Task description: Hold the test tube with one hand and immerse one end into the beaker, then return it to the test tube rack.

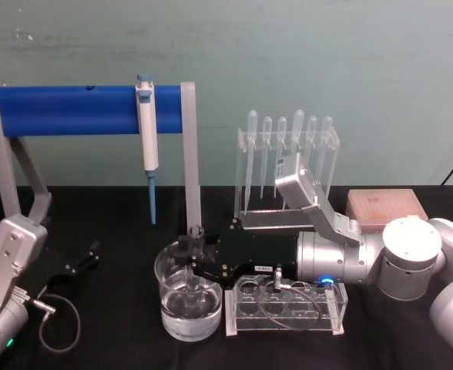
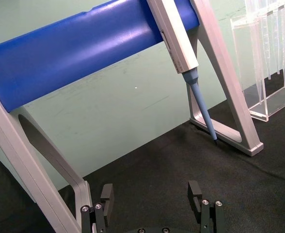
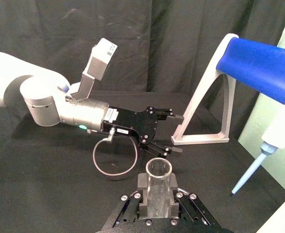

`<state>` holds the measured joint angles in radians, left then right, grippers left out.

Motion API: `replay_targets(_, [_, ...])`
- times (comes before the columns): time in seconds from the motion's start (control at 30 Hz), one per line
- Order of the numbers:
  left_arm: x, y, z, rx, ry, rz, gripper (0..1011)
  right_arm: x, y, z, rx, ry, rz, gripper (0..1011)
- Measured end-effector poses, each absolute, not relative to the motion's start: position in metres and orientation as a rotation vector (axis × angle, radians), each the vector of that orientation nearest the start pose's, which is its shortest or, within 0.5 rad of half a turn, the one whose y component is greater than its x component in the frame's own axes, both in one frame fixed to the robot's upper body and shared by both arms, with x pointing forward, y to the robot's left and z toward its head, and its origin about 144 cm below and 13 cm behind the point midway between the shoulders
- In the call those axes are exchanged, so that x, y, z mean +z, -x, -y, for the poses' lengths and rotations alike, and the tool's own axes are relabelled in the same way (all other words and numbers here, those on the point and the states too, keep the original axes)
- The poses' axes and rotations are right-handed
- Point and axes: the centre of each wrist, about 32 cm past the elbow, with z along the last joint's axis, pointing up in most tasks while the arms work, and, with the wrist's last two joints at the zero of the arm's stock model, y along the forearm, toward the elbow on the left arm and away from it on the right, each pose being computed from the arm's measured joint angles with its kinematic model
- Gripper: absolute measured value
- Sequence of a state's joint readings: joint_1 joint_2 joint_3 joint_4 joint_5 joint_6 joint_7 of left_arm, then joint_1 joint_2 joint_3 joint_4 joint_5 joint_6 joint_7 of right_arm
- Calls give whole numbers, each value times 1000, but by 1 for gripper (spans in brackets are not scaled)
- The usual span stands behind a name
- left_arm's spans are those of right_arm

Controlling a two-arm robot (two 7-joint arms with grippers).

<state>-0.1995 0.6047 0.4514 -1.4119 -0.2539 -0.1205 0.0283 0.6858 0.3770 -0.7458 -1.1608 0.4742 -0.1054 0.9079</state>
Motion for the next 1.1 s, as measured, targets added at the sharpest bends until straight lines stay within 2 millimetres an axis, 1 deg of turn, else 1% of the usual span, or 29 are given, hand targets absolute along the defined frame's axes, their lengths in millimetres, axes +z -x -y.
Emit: replay_targets(1.1, [1140, -489, -310, 1248, -304, 285, 1000, 1218, -598, 195, -199, 151, 173, 225])
